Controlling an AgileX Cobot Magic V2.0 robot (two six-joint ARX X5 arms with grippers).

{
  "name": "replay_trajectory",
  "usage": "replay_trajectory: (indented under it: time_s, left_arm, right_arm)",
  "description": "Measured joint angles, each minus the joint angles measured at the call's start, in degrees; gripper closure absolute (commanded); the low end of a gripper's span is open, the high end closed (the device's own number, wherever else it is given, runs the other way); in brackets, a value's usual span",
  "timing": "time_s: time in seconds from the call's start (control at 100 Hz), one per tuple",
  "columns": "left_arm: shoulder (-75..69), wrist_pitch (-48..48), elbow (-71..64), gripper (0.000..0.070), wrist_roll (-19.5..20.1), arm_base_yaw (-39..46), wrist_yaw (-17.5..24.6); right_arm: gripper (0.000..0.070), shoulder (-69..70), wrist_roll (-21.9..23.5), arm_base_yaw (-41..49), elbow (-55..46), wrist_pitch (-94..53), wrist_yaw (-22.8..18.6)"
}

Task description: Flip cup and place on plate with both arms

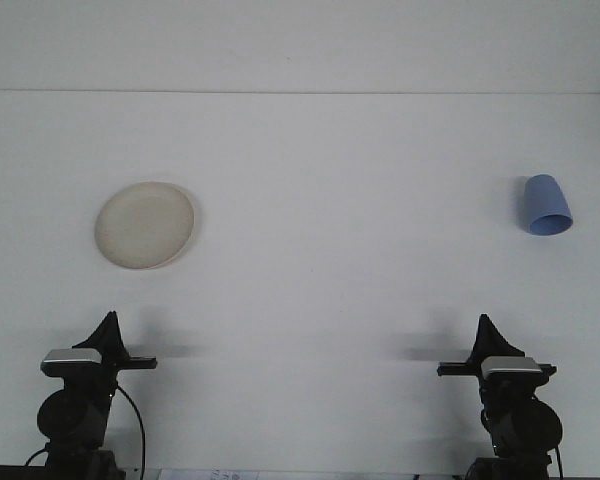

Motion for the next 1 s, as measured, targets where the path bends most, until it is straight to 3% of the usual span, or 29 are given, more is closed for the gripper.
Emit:
replay_trajectory:
  time_s: [0.27,0.42,0.61,0.74,0.79,0.92,1.0]
  left_arm:
    - [0.00,0.00,0.00,0.0686,0.00,0.00,0.00]
    - [0.00,0.00,0.00,0.0686,0.00,0.00,0.00]
    - [0.00,0.00,0.00,0.0686,0.00,0.00,0.00]
    - [0.00,0.00,0.00,0.0686,0.00,0.00,0.00]
    - [0.00,0.00,0.00,0.0686,0.00,0.00,0.02]
    - [0.00,0.00,0.00,0.0686,0.00,0.00,0.00]
    - [0.00,0.00,0.00,0.0686,0.00,0.00,0.00]
  right_arm:
    - [0.0693,0.00,1.11,0.02,0.00,0.02,-0.48]
    - [0.0693,0.00,6.45,0.02,0.00,0.02,-3.30]
    - [0.0697,0.00,14.69,0.04,0.35,3.30,-3.41]
    - [0.0694,1.55,18.10,0.07,7.06,1.05,0.61]
    - [0.0649,3.34,17.92,0.07,11.69,-0.09,2.82]
    - [0.0355,11.21,12.00,0.07,24.02,-2.91,4.76]
    - [0.0301,17.57,7.13,0.07,30.16,-5.95,6.67]
